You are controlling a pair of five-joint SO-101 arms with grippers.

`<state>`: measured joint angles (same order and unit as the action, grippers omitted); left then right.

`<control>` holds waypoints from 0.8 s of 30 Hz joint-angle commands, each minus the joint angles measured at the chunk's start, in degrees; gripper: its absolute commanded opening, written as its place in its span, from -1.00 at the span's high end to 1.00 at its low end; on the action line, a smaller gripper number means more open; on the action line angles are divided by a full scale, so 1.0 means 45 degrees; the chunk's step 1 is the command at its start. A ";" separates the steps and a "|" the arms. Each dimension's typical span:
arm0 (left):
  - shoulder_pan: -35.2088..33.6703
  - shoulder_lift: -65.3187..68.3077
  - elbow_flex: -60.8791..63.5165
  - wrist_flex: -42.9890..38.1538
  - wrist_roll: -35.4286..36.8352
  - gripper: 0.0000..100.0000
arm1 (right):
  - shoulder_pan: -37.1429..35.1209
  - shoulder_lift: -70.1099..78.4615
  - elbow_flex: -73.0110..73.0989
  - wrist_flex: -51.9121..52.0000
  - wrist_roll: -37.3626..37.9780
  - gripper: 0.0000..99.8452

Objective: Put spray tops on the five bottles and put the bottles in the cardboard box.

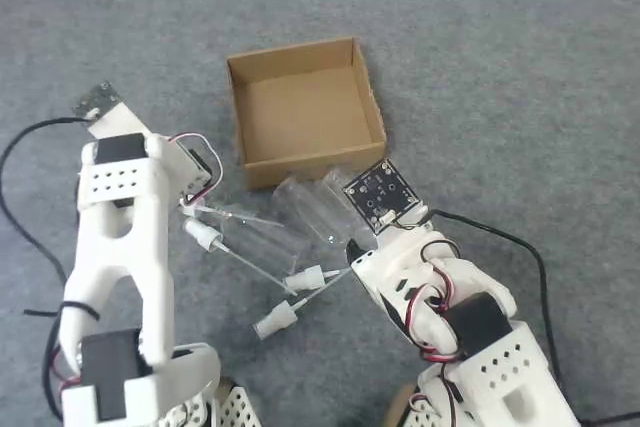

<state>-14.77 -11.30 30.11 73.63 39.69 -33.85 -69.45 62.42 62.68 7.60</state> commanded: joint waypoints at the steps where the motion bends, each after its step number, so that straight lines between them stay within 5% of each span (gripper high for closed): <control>1: -0.0078 -0.0039 -0.0615 0.0176 0.0195 0.66 | 0.0127 -0.0342 -0.0137 -0.0283 0.0410 0.76; 16: -0.1485 0.0039 -0.0459 0.0371 0.0215 0.66 | 0.0107 -0.0322 -0.0137 -0.0244 0.0410 0.76; 24: -0.1524 0.0039 0.0615 -0.1250 0.0234 0.66 | 0.0107 -0.0283 -0.0137 -0.0264 0.0410 0.76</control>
<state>-21.10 -11.03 33.01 70.73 39.69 -33.85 -69.45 62.42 62.68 7.60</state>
